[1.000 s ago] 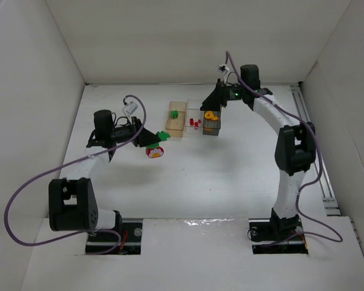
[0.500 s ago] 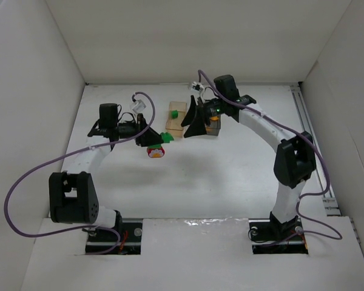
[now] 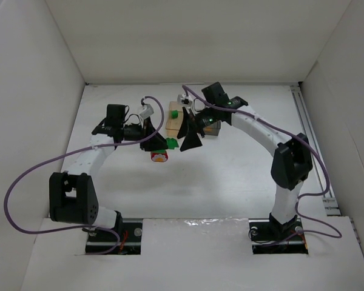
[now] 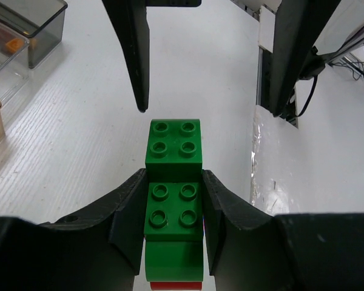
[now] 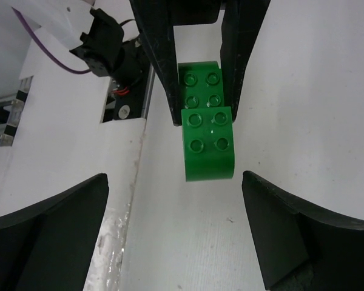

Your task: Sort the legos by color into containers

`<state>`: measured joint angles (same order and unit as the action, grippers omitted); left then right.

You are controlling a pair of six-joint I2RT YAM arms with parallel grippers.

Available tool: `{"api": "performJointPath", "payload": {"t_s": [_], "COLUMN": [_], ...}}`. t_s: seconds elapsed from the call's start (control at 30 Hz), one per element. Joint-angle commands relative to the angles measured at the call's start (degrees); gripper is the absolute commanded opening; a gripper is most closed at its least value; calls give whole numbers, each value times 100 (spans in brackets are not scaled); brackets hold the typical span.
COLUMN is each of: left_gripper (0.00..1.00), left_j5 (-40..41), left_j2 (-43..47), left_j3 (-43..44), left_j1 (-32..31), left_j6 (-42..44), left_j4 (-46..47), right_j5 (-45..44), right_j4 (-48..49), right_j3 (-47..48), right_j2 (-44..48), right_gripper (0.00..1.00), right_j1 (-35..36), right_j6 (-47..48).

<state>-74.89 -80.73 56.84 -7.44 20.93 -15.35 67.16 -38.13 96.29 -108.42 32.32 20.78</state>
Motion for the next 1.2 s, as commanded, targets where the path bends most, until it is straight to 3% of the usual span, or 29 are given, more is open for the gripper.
{"api": "performJointPath", "payload": {"t_s": [0.0,0.63,0.77,0.9,1.0,1.13,1.17], "left_gripper": [0,0,0,0,0,0,5], "left_j5": [-245,-438,-438,-491,-491,-491,-491], "left_j2": [276,224,171,171,171,171,171], "left_j3": [301,407,407,407,407,354,354], "left_j1": [-125,-187,-187,-187,-187,-240,-240], "left_j6": [394,474,421,368,368,315,315], "left_j4": [-170,-187,-134,-73,-20,-20,32], "right_j5": [-141,-150,-150,-97,-45,-45,16], "right_j4": [-142,-81,-81,-81,-28,-28,-28], "right_j3": [241,566,566,566,566,619,619], "right_j2": [32,-241,-241,-293,-294,-346,-346], "right_gripper": [95,90,78,54,43,13,0], "right_j1": [90,310,310,363,363,363,363], "right_j6": [339,339,339,339,339,339,339]}}
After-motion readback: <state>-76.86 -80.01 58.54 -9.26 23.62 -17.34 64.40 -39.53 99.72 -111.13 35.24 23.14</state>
